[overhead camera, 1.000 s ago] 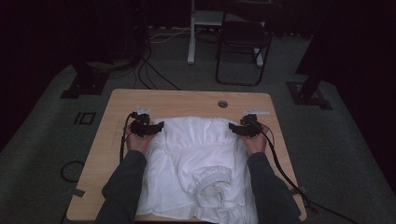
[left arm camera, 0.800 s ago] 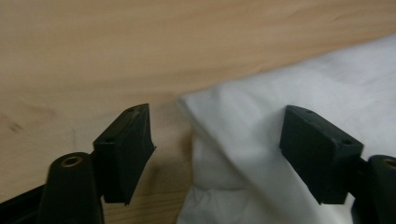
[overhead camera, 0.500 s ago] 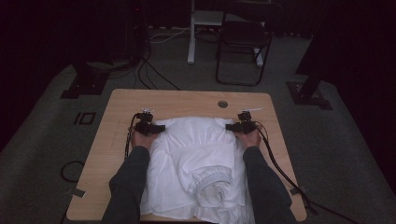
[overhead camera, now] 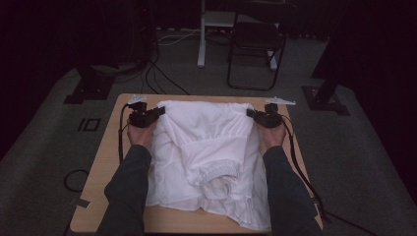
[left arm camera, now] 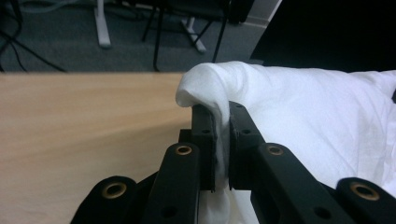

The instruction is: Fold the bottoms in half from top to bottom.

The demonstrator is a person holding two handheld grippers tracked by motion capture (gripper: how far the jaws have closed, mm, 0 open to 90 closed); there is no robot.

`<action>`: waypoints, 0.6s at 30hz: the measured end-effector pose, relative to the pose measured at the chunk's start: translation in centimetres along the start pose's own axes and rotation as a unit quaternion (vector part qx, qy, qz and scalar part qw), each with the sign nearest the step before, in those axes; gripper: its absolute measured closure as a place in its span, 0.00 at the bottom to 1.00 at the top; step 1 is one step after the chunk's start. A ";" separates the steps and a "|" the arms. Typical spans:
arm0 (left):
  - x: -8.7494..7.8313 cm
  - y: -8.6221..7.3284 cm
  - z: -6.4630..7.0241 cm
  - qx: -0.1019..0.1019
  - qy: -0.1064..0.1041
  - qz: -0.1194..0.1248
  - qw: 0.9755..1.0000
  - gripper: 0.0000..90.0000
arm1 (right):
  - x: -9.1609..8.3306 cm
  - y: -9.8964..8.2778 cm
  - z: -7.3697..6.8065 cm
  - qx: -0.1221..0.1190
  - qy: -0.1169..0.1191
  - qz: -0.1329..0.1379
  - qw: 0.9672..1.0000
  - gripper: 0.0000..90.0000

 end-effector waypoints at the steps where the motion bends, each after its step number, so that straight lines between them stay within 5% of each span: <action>1: -0.5 -0.2 0.2 0.008 -0.001 -0.001 1.000 0.93 | -0.3 0.0 -0.4 -0.012 -0.001 -0.002 1.000 0.93; 5: -3.0 -2.4 0.6 0.013 -0.023 0.004 1.000 0.93 | -2.0 -1.4 -1.8 -0.034 0.012 0.000 0.999 0.93; 12: -8.2 -9.0 1.8 0.007 -0.069 0.006 0.998 0.92 | -6.8 -6.0 -4.9 -0.061 0.047 0.011 0.997 0.92; 18: -10.4 -14.2 3.0 0.010 -0.102 -0.038 0.994 0.87 | -9.4 -11.3 -6.9 -0.075 0.053 -0.015 0.996 0.91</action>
Point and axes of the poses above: each handheld gripper's, and its own axes: x roughly forward along the jaws, y roughly out of its top, z roughly to its right, the point moved 3 cm from there along x, roughly forward along the jaws, and after that the axes turned 4 degrees about -x, right-handed, at the moved point
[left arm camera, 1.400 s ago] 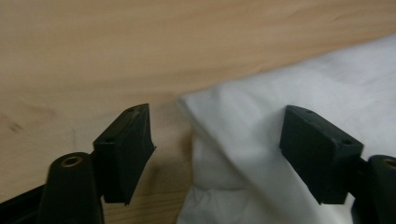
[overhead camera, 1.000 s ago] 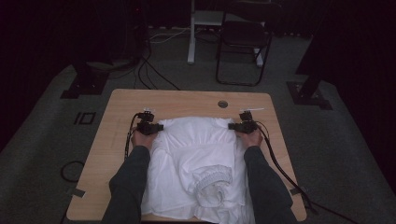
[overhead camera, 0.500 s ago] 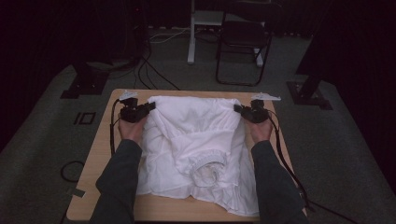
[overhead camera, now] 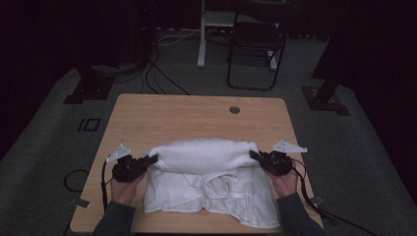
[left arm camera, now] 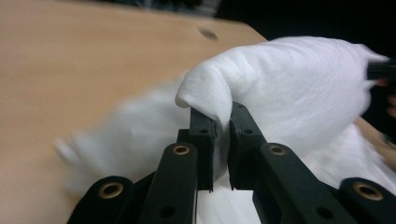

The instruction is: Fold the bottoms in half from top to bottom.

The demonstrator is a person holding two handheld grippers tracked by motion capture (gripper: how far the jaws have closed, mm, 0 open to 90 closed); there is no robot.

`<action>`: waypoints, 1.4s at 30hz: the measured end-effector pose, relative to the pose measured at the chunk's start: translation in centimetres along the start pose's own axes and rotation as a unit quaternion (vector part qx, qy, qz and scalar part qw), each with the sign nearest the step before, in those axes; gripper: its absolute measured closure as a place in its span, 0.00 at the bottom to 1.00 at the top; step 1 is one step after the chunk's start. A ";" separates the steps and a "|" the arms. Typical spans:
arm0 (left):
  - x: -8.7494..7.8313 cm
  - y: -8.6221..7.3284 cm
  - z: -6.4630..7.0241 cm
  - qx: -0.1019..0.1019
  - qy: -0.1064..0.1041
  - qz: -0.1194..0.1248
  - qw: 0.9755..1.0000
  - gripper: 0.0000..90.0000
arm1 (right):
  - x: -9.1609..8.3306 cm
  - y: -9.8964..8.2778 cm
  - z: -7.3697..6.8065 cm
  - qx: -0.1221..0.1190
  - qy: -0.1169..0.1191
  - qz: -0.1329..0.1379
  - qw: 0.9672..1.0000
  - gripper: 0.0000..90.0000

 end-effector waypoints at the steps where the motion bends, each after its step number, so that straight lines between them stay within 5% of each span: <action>1: -0.2 -0.3 0.2 0.010 -0.006 -0.003 1.000 0.78 | -0.1 -0.7 -0.2 0.001 0.006 -0.011 1.000 0.87; 4: -1.2 0.8 0.5 0.024 0.008 0.025 0.999 0.54 | -1.3 -0.8 -0.3 -0.002 0.019 0.009 1.000 0.52; 6: -1.6 2.4 0.8 0.035 0.016 0.043 0.998 0.51 | -2.3 0.7 -0.4 0.002 0.025 0.041 0.999 0.42; 8: -1.3 4.2 1.3 0.045 0.029 0.050 0.997 0.51 | -2.9 2.5 -0.5 -0.003 0.018 0.068 0.998 0.44; 11: 0.4 6.7 2.2 0.051 0.049 0.042 0.997 0.54 | -1.7 5.0 -0.9 -0.001 -0.003 0.063 0.998 0.57; 15: 4.6 8.1 3.6 0.061 0.068 -0.026 0.995 0.58 | 2.9 6.5 -1.8 -0.029 -0.030 -0.014 0.999 0.59; 17: 6.9 7.5 4.1 0.066 0.065 -0.078 0.993 0.58 | 5.3 6.1 -2.0 -0.039 -0.032 -0.059 0.997 0.61; 20: 9.0 5.1 4.1 0.065 0.057 -0.152 0.985 0.63 | 6.9 4.6 -2.6 -0.036 -0.017 -0.097 0.995 0.63; 22: 8.9 3.3 4.0 0.043 0.040 -0.164 0.985 0.66 | 6.5 3.4 -3.0 -0.027 -0.006 -0.103 0.994 0.64; 27: 6.3 -1.2 5.3 0.041 0.001 -0.149 0.988 0.68 | 3.6 0.0 -4.7 -0.022 0.002 -0.098 0.995 0.62; 30: 5.5 -3.7 5.5 0.053 0.030 -0.147 0.987 0.68 | 2.6 -2.0 -5.7 -0.022 0.003 -0.103 0.994 0.61; 33: 6.2 -5.1 4.9 0.041 0.047 -0.152 0.986 0.68 | 3.1 -3.9 -6.2 -0.026 -0.002 -0.119 0.993 0.60; 35: 7.0 -5.5 4.5 0.055 0.060 -0.149 0.985 0.70 | 4.0 -4.4 -6.1 -0.019 0.000 -0.121 0.992 0.60; 42: 8.9 -3.4 2.3 0.056 0.108 -0.137 0.983 0.71 | 7.3 -2.9 -4.5 -0.021 -0.018 -0.120 0.992 0.58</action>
Point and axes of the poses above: each handheld gripper's, and its own axes: x roughly forward along the jaws, y roughly out of its top, z roughly to its right, the point moved 3 cm from there along x, roughly forward along the jaws, and after that the axes turned 4 degrees about -x, right-handed, at the moved point
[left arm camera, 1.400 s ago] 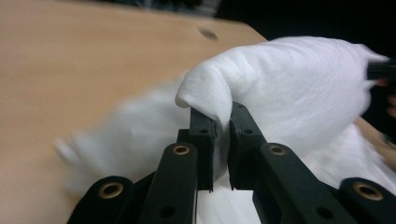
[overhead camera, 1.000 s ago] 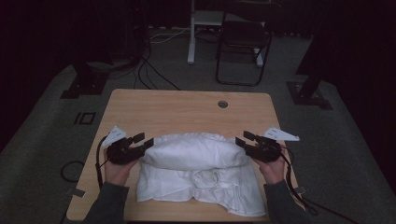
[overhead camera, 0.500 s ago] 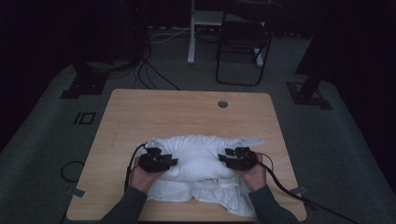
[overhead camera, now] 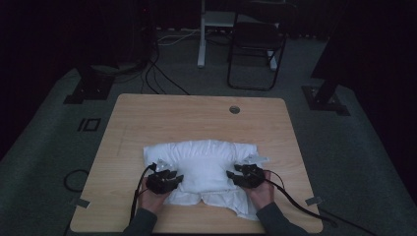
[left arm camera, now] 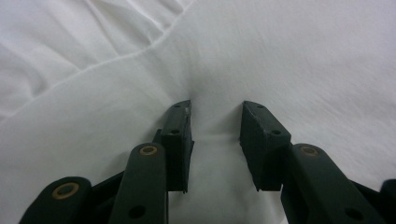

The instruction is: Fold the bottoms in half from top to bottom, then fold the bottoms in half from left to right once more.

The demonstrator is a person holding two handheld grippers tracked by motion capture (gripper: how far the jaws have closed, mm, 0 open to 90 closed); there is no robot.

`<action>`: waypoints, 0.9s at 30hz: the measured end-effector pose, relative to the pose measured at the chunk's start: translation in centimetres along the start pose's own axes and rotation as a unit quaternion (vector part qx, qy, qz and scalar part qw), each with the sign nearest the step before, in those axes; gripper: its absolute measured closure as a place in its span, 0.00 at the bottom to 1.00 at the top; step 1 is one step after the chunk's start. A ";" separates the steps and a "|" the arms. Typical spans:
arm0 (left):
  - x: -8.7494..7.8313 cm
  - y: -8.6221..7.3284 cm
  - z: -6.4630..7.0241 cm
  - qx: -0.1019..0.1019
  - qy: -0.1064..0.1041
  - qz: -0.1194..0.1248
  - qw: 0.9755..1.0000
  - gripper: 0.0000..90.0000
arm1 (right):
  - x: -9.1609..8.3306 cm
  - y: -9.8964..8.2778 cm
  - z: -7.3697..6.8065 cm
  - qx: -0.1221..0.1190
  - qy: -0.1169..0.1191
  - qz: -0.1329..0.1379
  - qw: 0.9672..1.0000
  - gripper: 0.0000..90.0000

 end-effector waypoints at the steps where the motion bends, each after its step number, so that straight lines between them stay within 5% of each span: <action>1: 0.2 0.4 -0.4 -0.004 0.004 0.001 1.000 0.71 | 0.4 0.4 0.3 0.001 -0.002 0.001 1.000 0.57; 4: 0.2 1.7 -1.4 -0.021 0.015 0.006 1.000 0.64 | 1.6 1.5 1.0 0.007 -0.005 0.000 1.000 0.55; 7: -0.9 2.6 -1.9 -0.028 0.030 0.029 0.999 0.46 | 2.0 2.2 1.5 0.011 -0.009 -0.001 1.000 0.52; 8: -2.4 3.4 -2.8 -0.044 0.052 0.059 0.996 0.46 | 2.2 2.4 1.7 0.014 -0.009 -0.001 1.000 0.51; 11: -3.9 3.7 -4.9 -0.083 0.089 0.078 0.990 0.30 | 2.2 2.8 1.9 0.019 -0.006 -0.007 1.000 0.49; 15: -3.3 2.5 -7.9 -0.144 0.105 0.036 0.983 0.18 | 1.8 2.9 1.9 0.021 -0.003 -0.002 1.000 0.48; 18: -2.0 0.7 -8.5 -0.159 0.101 0.008 0.982 0.16 | 1.4 3.1 1.9 0.023 -0.003 0.003 1.000 0.46; 22: -1.9 0.1 -8.5 -0.160 0.100 0.009 0.982 0.14 | 0.4 4.2 1.6 0.021 -0.007 0.029 0.999 0.44; 27: -1.8 0.0 -7.9 -0.146 0.096 -0.001 0.985 0.14 | -0.5 6.4 0.4 -0.001 0.001 0.070 0.998 0.43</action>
Point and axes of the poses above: each handheld gripper's, and its own axes: x roughly forward along the jaws, y roughly out of its top, z roughly to its right, the point moved 3 cm from there along x, roughly forward along the jaws, and after that the axes turned 4 degrees about -x, right-handed, at the moved point
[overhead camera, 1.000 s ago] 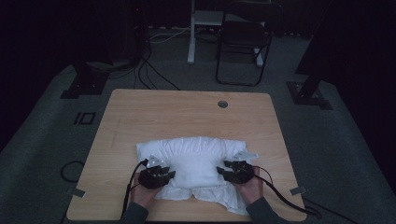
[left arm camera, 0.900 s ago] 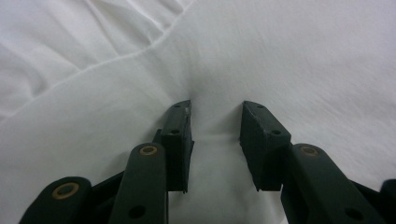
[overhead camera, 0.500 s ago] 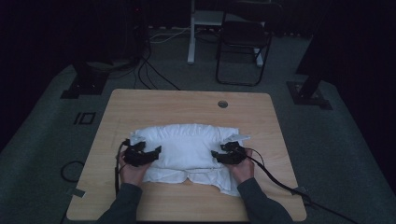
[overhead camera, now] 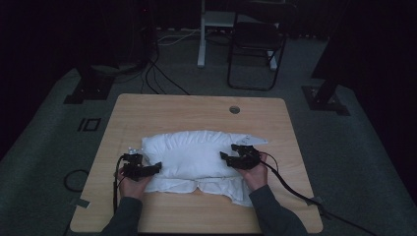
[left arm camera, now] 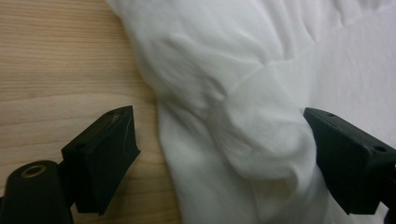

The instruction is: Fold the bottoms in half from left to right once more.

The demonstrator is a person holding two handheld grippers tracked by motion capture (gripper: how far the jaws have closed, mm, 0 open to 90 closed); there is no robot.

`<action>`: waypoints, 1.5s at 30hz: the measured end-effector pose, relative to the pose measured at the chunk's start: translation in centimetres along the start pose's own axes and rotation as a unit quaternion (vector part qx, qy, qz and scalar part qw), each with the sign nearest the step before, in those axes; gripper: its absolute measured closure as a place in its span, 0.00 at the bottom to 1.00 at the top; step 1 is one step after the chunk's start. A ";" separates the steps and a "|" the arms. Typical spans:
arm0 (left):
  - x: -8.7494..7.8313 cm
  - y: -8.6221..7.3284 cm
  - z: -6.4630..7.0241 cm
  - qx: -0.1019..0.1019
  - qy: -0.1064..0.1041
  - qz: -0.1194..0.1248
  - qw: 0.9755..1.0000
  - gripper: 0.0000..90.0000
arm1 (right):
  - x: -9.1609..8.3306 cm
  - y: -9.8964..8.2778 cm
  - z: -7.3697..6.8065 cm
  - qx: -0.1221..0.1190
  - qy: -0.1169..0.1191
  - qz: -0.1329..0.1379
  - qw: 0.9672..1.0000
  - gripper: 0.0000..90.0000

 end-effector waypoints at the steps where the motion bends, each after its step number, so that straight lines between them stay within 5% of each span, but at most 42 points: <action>1: 0.0 -0.1 0.1 0.001 -0.002 -0.003 1.000 0.14 | 0.1 0.2 -0.2 -0.003 0.000 0.000 1.000 0.43; 5: -0.4 -0.5 0.9 0.019 -0.025 -0.014 0.999 0.22 | 1.5 0.5 -1.2 -0.019 0.004 -0.012 1.000 0.42; 8: -0.5 -0.6 0.9 0.017 -0.069 -0.023 0.997 0.54 | 2.2 -0.1 -1.6 -0.024 0.008 -0.023 0.999 0.41; 10: -0.4 -0.4 0.6 0.018 -0.083 -0.029 0.996 0.74 | 2.5 -0.4 -1.9 -0.028 0.009 -0.029 0.999 0.41; 12: -0.9 0.2 0.4 0.022 -0.093 -0.011 0.995 0.87 | 2.7 -0.7 -2.0 -0.028 0.008 -0.037 0.999 0.41; 16: -3.8 2.5 0.6 0.028 -0.102 0.062 0.992 0.90 | 4.0 -1.7 -2.2 -0.037 0.004 -0.063 0.997 0.42; 19: -6.4 4.8 2.2 0.067 -0.109 0.111 0.986 0.90 | 5.0 -2.5 -2.8 -0.044 0.005 -0.062 0.997 0.43; 23: -8.1 7.2 5.3 0.112 -0.129 0.140 0.975 0.91 | 6.0 -3.0 -3.5 -0.046 0.011 -0.051 0.998 0.43; 26: -8.8 8.4 7.9 0.141 -0.147 0.153 0.967 0.91 | 6.9 -2.4 -4.5 -0.070 0.000 -0.060 0.996 0.43; 29: -8.9 9.2 10.2 0.165 -0.160 0.155 0.961 0.91 | 8.2 -1.7 -5.7 -0.072 0.017 -0.056 0.996 0.43; 31: -8.3 9.4 11.5 0.183 -0.163 0.145 0.959 0.91 | 9.0 -1.2 -6.8 -0.080 0.039 -0.049 0.995 0.43; 34: -7.2 9.1 12.3 0.195 -0.160 0.132 0.959 0.91 | 9.2 -0.7 -7.5 -0.076 0.081 -0.046 0.993 0.41; 38: -6.5 8.5 12.3 0.195 -0.163 0.121 0.959 0.91 | 5.5 -0.5 -6.5 -0.066 0.112 -0.002 0.991 0.36; 41: -6.1 8.2 12.5 0.204 -0.164 0.112 0.959 0.90 | 2.8 -0.8 -4.0 -0.049 0.061 0.021 0.997 0.39; 43: -5.8 8.0 13.0 0.207 -0.167 0.106 0.958 0.90 | 2.9 -1.5 -2.3 -0.028 0.018 -0.008 0.999 0.42; 45: -5.3 7.7 13.6 0.218 -0.169 0.099 0.956 0.90 | 4.0 -2.4 -1.6 -0.014 0.015 -0.040 0.999 0.44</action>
Point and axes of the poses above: each handheld gripper's, and its own axes: x roughly forward along the jaws, y roughly out of its top, z roughly to its right, the point moved 3 cm from there along x, roughly forward along the jaws, and after that the axes turned 4 degrees about -x, right-handed, at the moved point
